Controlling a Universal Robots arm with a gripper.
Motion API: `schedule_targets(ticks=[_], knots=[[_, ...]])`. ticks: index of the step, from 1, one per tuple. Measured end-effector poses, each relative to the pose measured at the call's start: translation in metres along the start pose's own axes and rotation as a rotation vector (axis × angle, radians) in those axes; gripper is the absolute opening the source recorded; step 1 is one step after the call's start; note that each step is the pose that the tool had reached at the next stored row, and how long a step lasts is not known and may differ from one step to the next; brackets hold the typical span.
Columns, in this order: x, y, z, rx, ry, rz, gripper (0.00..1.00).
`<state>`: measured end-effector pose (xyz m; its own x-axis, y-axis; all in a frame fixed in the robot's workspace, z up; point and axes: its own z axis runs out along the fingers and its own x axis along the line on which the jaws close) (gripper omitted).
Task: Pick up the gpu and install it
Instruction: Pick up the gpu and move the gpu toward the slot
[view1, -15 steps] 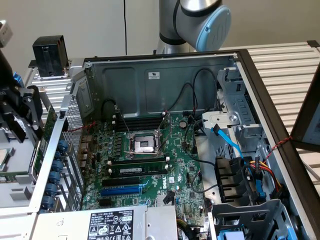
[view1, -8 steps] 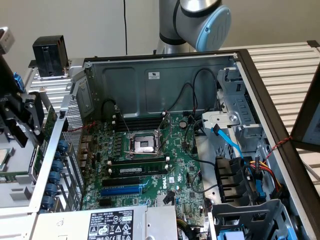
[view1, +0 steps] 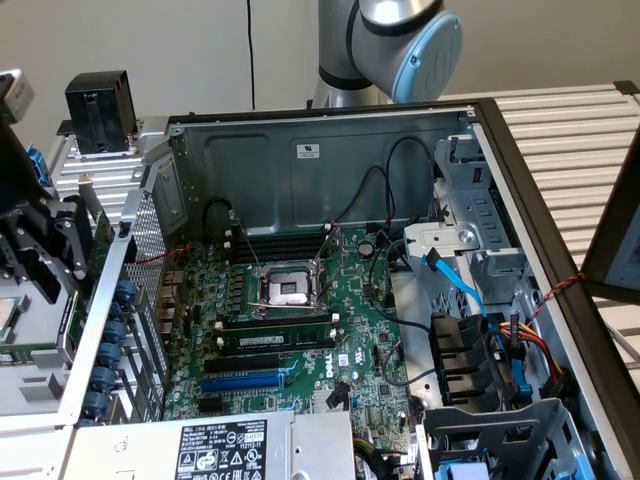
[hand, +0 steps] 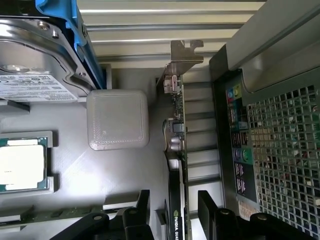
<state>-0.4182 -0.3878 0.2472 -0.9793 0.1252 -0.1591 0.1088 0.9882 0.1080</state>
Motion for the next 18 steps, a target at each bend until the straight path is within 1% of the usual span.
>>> schedule_targets(ticks=[1,5,7,9,10,11,12,13,14,18], knots=[[0.0,0.0,0.0008,-0.0018,0.0001,0.0,0.51],[0.0,-0.0003,0.0036,-0.0046,0.0008,-0.004,0.51],[-0.001,-0.0004,0.0058,-0.0092,0.0017,-0.006,0.51],[-0.002,-0.0005,0.0074,-0.0171,0.0029,-0.007,0.51],[-0.002,-0.0005,0.0079,-0.0242,0.0038,-0.007,0.51],[-0.002,-0.0005,0.0084,-0.0332,0.0047,-0.007,0.51],[-0.002,-0.0005,0.0091,-0.0405,0.0056,-0.006,0.51],[-0.002,-0.0007,0.0103,-0.0447,0.0059,-0.006,0.51],[-0.002,-0.0009,0.0119,-0.0459,0.006,-0.006,0.51],[-0.001,-0.0015,0.0171,-0.0464,0.0062,-0.006,0.51]])
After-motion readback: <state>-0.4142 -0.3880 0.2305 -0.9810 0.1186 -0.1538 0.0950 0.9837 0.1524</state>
